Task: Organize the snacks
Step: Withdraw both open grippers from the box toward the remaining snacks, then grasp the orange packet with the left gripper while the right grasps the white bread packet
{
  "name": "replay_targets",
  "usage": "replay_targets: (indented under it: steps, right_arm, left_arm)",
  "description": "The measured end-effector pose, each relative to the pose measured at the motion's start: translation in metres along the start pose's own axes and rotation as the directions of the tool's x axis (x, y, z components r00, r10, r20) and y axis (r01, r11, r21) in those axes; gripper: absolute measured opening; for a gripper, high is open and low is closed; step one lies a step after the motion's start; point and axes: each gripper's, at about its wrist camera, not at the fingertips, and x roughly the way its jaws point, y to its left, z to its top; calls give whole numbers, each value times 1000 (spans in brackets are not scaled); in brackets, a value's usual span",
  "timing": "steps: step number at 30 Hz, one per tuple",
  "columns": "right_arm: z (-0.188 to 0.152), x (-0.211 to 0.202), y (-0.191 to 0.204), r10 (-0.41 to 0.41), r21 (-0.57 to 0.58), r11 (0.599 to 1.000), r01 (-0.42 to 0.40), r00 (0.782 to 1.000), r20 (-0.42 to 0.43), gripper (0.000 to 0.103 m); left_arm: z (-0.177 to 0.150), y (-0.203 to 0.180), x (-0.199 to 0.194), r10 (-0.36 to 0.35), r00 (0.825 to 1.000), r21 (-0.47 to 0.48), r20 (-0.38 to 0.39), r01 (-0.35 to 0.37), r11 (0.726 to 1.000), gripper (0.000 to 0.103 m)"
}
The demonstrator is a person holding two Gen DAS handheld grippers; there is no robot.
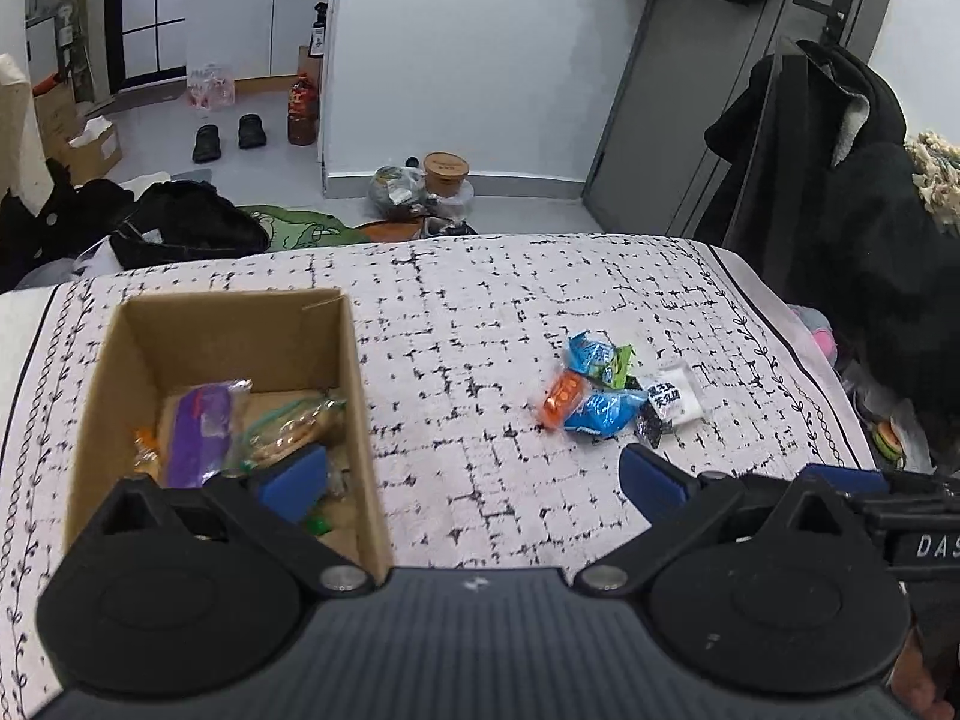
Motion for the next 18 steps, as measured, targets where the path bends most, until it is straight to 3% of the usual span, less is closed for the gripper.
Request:
replay_targets:
  steps: [7,11,18]
  right_arm:
    - [8,7,-20,-40,16,999,40,999,-5,103]
    - [14,13,-30,-56,13,998,56,998,-14,102]
    - [25,26,-45,-70,14,997,70,997,-36,90]
  left_arm:
    - [20,-3,21,-8,1000,-63,9,9,998,102]
    - [26,-15,35,-28,1000,-51,13,29,998,101]
    - [28,-32,64,-65,998,-40,-10,65,997,100]
